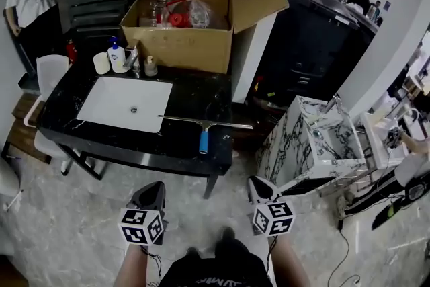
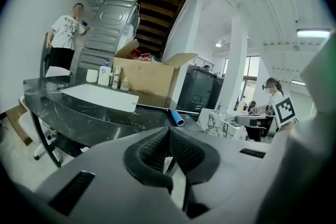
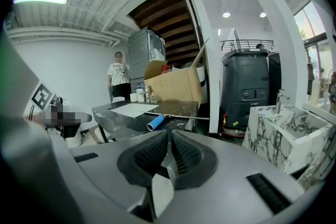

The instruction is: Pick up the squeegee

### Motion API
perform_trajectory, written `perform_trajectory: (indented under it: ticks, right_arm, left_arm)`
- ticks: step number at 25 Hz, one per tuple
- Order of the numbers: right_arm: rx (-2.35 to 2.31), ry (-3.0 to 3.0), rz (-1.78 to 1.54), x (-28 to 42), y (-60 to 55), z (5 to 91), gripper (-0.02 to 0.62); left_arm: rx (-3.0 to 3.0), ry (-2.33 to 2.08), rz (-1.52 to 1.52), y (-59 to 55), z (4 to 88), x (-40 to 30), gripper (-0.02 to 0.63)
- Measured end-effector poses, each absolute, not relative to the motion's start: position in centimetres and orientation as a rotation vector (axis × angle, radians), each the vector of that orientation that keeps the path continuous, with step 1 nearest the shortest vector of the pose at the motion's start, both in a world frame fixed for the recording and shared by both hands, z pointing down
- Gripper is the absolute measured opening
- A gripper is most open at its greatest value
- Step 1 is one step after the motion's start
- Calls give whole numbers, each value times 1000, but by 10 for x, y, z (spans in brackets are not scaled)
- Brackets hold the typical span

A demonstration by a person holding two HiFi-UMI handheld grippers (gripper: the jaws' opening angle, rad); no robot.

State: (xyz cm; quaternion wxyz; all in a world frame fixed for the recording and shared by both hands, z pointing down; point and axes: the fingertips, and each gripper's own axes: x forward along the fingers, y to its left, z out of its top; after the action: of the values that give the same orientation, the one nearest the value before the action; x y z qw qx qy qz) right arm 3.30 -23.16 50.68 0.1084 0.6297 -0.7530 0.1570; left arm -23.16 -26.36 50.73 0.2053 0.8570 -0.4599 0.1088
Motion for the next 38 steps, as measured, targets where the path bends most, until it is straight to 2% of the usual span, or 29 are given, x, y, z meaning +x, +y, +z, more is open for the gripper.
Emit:
perform_trajectory:
  ticks: [9,23,24,26,30,32,38]
  right_arm:
    - [1839,-2275,450,71,-318,506,57]
    - [1720,-2371,458,146,-468,500,57]
    - [1711,-2378,460,149,-475,501,57]
    - [1696,-2391,462,156,-488,503,57]
    - [1677,-2405,469,171,-508,508,57]
    - [1674,-2409,475,178,-516,510,57]
    - [1677,-2415,504,202,-536,516,57]
  left_arm:
    - [2331,-1316,346,-328,510,-193,20]
    - [2171,-1285,479,-447,527,-90,25]
    - [2166,-1274,490,-451,529,-83,40]
    - [2151,-1243,512,-459,535,-69,155]
    - [2109,-1194,572,-471,548,-45,249]
    - [2080,-1184,603,-477,554,-37,278]
    - [1983,-1246,687,-495,574,-27,290]
